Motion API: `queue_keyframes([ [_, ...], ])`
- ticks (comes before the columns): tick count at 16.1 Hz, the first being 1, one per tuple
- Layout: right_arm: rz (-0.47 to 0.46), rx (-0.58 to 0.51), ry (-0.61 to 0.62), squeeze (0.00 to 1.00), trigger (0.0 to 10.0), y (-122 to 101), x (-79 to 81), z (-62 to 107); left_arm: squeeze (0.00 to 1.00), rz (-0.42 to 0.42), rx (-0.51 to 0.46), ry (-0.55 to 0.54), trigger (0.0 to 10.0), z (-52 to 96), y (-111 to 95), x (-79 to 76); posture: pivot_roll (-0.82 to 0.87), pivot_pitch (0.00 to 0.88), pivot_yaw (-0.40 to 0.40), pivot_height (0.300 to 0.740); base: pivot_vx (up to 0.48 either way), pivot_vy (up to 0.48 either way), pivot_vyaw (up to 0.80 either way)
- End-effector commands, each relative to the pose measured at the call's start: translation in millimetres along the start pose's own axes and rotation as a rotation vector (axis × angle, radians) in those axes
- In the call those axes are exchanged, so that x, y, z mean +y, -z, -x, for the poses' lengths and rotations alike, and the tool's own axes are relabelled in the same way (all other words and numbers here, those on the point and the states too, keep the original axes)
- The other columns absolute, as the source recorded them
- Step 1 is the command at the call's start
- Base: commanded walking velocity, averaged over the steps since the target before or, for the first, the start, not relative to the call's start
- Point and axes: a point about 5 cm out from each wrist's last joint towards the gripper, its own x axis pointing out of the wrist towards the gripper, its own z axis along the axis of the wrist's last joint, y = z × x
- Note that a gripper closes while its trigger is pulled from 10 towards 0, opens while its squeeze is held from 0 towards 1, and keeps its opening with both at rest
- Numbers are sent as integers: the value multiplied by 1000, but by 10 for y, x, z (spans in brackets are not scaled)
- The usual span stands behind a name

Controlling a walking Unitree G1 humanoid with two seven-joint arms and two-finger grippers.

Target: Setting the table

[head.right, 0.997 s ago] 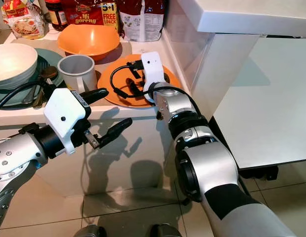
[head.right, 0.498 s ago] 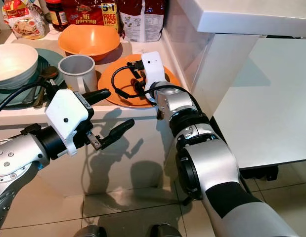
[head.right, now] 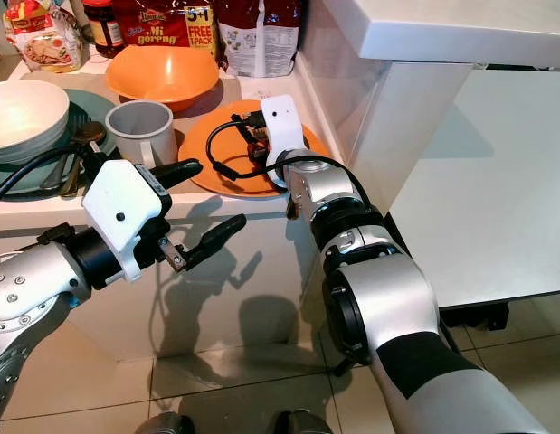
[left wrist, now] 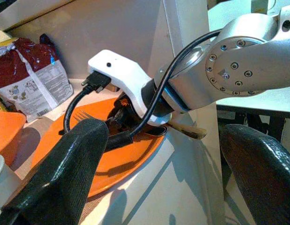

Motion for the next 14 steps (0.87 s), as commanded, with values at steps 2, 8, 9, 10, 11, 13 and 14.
queue_keyframes([
  [2,-16,73,9,0,0,153,-30,-1,0,-9,-4,16,10000,-10,-13,2,57,98,-77,740,0,0,0],
  [8,-21,50,7,0,0,105,-37,2,0,-16,-6,6,10000,-23,5,24,54,87,-76,740,0,0,0],
  [9,-23,48,6,0,0,110,-40,3,0,-19,-8,3,10000,-30,8,27,54,80,-74,740,0,0,0],
  [10,-26,43,4,0,0,109,-41,3,0,-23,-10,-1,10000,-38,8,35,54,77,-74,740,0,0,0],
  [11,-28,27,9,0,0,87,-49,5,0,-28,-10,-12,10000,-47,9,48,55,73,-72,740,0,0,0],
  [13,-35,-10,14,0,0,15,-63,12,0,-37,-11,-33,10000,-59,11,76,49,67,-65,740,0,0,0],
  [14,-45,-35,13,0,0,-36,-71,18,0,-38,-11,-46,10000,-74,15,94,44,65,-62,740,0,0,0],
])
